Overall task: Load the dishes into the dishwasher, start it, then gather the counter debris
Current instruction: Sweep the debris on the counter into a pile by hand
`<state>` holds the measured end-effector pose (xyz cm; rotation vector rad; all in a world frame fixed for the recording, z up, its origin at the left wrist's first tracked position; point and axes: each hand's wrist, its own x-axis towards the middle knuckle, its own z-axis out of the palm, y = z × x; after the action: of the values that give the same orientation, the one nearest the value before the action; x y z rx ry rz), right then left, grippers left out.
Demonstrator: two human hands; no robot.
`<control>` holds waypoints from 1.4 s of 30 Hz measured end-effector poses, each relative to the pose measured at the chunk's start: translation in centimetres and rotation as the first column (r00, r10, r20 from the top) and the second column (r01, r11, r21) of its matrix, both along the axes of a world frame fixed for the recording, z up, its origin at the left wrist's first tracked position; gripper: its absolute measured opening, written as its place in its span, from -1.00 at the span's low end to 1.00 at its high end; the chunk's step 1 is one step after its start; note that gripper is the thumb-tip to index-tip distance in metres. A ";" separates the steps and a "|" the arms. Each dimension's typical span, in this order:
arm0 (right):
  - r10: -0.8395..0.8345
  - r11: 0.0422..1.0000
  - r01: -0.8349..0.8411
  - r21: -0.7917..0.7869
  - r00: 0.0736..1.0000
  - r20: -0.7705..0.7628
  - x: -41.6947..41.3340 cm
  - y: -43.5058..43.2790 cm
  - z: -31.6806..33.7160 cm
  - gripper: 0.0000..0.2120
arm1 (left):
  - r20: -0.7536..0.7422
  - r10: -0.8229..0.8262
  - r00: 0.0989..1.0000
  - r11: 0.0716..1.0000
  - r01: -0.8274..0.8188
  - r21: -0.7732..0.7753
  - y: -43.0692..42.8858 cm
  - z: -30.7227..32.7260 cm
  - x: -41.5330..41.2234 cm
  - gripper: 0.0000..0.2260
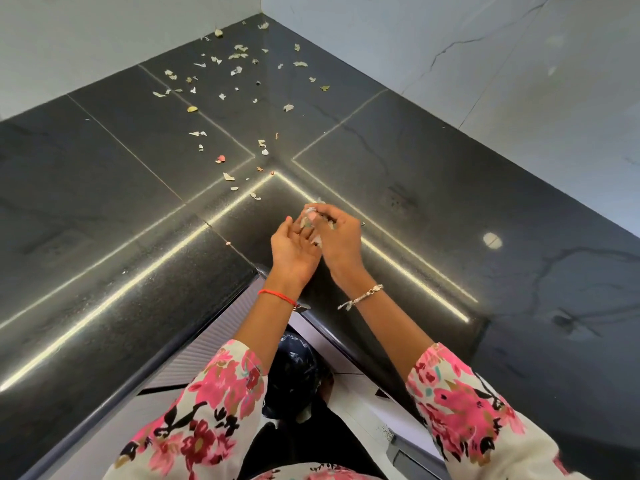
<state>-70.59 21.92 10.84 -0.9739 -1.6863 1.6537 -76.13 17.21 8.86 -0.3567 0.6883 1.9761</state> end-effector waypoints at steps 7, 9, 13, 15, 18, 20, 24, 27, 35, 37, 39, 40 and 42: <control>0.041 0.995 -0.042 0.095 0.999 0.015 -0.5 -2.6 0.0 -0.83 | 0.055 -0.019 0.998 0.974 0.006 0.226 0.5 0.0 0.5 -0.70; 0.058 0.987 -0.056 0.150 0.998 -0.004 -0.1 -2.6 0.4 -0.83 | 0.060 -0.007 0.998 0.974 -0.007 0.227 0.7 -0.1 0.5 -0.68; 0.097 0.977 -0.084 0.198 0.994 -0.054 0.2 -2.5 0.4 -0.81 | 0.050 -0.012 0.999 0.975 0.001 0.222 0.9 -0.1 0.5 -0.55; 0.084 0.976 -0.065 0.209 0.993 -0.085 0.3 -2.3 0.7 -0.78 | 0.073 -0.027 0.997 0.974 0.010 0.227 1.0 -0.1 0.5 -0.61; 0.092 0.980 -0.063 0.186 0.984 -0.151 0.6 -1.2 1.6 -0.73 | 0.139 -0.010 0.990 0.980 -0.019 0.200 1.2 -0.2 0.2 -0.74; 0.066 0.993 -0.044 0.114 0.976 -0.206 0.7 0.3 2.0 -0.74 | 0.195 0.038 0.980 0.984 -0.071 0.163 1.4 -0.4 -0.1 -0.72; -0.073 0.970 0.073 0.232 0.997 -0.012 1.7 3.6 0.6 -0.74 | 0.276 0.076 0.958 0.977 -0.127 0.170 1.2 -0.5 -0.9 -0.57; -0.040 0.910 -0.133 0.392 0.914 0.403 2.8 4.7 -2.7 -0.68 | 0.249 0.077 0.965 0.976 -0.124 0.180 0.5 -0.5 -1.9 -0.55; 0.050 0.605 -0.614 0.506 0.664 0.746 1.2 0.0 -5.3 -0.41 | 0.194 0.165 0.967 0.968 -0.197 0.158 -2.1 -0.5 -3.0 -0.74; 0.141 0.530 -0.684 0.500 0.653 0.744 1.2 -0.8 -5.5 -0.49 | 0.198 0.176 0.964 0.967 -0.207 0.151 -2.6 -0.6 -3.1 -0.67; 0.181 0.435 -0.737 0.517 0.634 0.752 1.9 -1.1 -5.8 -0.52 | 0.201 0.181 0.963 0.965 -0.213 0.150 -2.9 -0.7 -3.3 -0.62; 0.183 0.385 -0.758 0.527 0.622 0.761 2.5 -1.1 -5.9 -0.52 | 0.204 0.184 0.962 0.964 -0.217 0.153 -3.1 -0.8 -3.3 -0.62; 0.207 0.341 -0.761 0.552 0.633 0.746 3.8 -0.8 -5.8 -0.47 | 0.217 0.179 0.960 0.960 -0.218 0.173 -3.4 -0.9 -3.3 -0.60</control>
<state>-66.81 21.11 5.02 -0.3735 -3.0439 0.4897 -79.42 13.77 7.98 -0.5126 0.3366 2.1422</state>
